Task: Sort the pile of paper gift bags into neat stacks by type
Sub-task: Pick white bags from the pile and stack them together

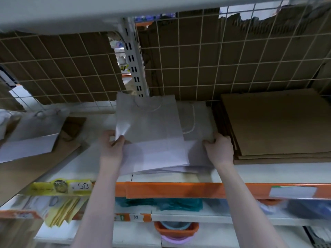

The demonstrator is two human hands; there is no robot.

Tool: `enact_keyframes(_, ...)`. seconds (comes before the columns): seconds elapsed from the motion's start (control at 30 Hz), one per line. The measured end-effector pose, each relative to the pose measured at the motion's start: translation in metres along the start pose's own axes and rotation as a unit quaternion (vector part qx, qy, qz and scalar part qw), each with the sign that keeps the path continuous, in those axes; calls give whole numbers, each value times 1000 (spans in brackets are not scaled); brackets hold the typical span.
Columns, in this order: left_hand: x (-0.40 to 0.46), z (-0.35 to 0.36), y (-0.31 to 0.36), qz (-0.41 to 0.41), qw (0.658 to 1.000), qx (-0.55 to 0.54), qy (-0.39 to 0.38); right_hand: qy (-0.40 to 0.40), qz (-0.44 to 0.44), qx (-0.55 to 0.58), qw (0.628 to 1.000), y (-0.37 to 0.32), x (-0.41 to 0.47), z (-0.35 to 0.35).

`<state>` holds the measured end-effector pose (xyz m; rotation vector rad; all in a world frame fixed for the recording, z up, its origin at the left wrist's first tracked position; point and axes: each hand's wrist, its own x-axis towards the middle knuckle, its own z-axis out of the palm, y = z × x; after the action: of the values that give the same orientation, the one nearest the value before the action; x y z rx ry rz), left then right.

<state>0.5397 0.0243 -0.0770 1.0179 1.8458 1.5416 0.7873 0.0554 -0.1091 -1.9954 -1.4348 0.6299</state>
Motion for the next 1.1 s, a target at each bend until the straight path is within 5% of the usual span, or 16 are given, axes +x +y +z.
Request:
enact_keyframes(0.4, 10, 39, 15, 31, 997, 31, -70, 74, -48, 78, 993, -6, -9, -38)
enact_keyframes(0.67, 2, 86, 5, 22, 987, 66, -148, 32, -25, 23, 999, -3, -9, -37)
enact_keyframes(0.97, -1, 94, -13, 132, 950, 262, -103, -14, 17, 27, 999, 0, -7, -17)
enact_keyframes(1.1, -1, 89, -8, 83, 958, 259, -92, -4, -13, 44, 999, -3, -4, -14)
